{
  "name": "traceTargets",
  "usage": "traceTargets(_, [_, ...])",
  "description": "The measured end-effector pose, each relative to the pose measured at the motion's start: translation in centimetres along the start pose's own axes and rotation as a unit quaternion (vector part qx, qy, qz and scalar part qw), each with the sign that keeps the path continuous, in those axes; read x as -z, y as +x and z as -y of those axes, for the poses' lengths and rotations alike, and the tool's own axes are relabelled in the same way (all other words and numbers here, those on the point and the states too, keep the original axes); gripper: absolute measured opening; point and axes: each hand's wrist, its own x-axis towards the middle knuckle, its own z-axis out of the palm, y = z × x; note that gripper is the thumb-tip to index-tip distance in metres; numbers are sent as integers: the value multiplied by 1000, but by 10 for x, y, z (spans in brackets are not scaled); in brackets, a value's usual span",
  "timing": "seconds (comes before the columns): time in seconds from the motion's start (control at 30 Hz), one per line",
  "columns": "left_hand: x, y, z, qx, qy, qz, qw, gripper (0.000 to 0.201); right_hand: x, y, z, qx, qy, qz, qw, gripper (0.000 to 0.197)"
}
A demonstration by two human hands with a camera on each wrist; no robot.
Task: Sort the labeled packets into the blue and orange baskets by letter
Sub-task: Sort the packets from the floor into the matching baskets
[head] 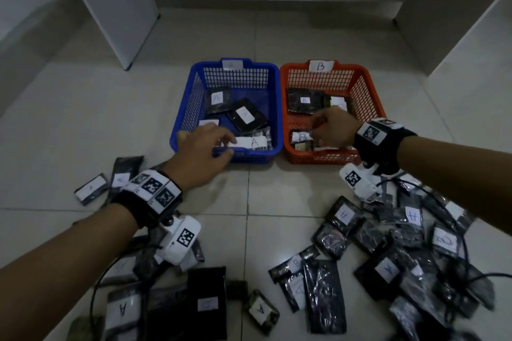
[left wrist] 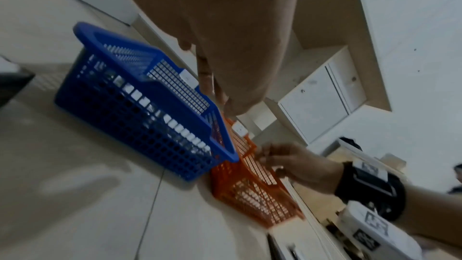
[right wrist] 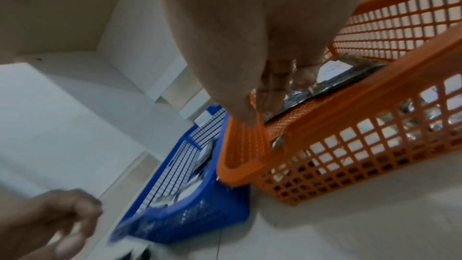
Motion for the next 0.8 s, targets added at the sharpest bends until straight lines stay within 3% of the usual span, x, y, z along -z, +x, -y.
traceTargets(0.07, [-12, -15, -12, -43, -73, 50, 995, 13, -6, -20, 9, 33, 24, -51, 998, 13])
traceTargets(0.13, [-25, -32, -25, -61, -112, 137, 982, 12, -22, -46, 16, 101, 12, -50, 994, 11])
traceTargets(0.2, [-42, -49, -35, -67, -97, 238, 964, 16, -46, -75, 18, 164, -36, 53, 984, 11])
traceTargets(0.3, [-69, -77, -51, -89, -36, 334, 937, 25, -82, -114, 14, 156, -128, 270, 942, 21])
traceTargets(0.4, [-93, -106, -65, -90, -4, 353, 931, 32, -99, -140, 10, 205, -207, 338, 895, 38])
traceTargets(0.6, [-110, -123, -88, -127, 73, 321, 936, 28, -109, -173, 3, 293, -341, 300, 841, 84])
traceTargets(0.67, [-109, -121, -86, -99, 41, 334, 936, 26, -113, -178, -1, 284, -344, 292, 846, 89])
traceTargets(0.8, [-107, -117, -78, -48, -16, 381, 923, 24, -112, -182, -6, 259, -296, 277, 877, 71])
